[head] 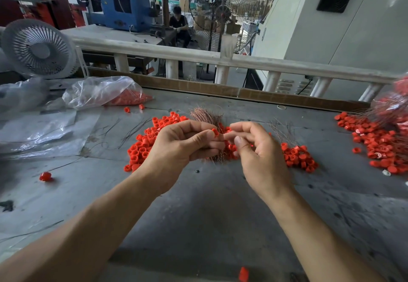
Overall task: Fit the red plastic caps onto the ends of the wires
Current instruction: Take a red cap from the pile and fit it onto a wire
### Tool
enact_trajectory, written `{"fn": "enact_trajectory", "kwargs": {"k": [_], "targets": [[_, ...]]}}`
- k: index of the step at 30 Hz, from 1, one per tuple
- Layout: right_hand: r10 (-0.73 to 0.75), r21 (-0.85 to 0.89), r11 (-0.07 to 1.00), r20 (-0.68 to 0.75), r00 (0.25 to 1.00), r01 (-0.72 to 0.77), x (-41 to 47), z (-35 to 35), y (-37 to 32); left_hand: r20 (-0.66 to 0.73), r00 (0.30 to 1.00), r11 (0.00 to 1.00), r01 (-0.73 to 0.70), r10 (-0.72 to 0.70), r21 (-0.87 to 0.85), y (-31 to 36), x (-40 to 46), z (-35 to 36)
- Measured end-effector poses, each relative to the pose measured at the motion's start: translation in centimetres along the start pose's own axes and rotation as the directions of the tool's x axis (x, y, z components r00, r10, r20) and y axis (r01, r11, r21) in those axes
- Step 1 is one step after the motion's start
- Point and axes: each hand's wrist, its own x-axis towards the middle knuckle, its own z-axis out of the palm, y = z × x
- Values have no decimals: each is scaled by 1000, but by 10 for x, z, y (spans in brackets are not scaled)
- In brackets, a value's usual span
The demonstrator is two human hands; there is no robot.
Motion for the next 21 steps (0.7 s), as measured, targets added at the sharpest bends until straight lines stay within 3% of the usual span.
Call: {"fn": "enact_trajectory", "kwargs": {"k": [3, 7, 13, 21], "targets": [[36, -179, 982, -128, 991, -59, 9, -16, 9, -23, 1000, 1000, -5, 5, -2, 0, 2, -2], [126, -412, 893, -159, 979, -182, 16, -37, 27, -26, 1000, 1000, -5, 5, -4, -2, 2, -3], [264, -565, 788, -45, 963, -243, 16, -36, 36, -23, 1000, 1000, -2, 2, -7, -3, 2, -4], [225, -690, 715, 71, 972, -115, 16, -32, 27, -15, 1000, 1000, 3, -3, -18, -1, 1, -4]]}}
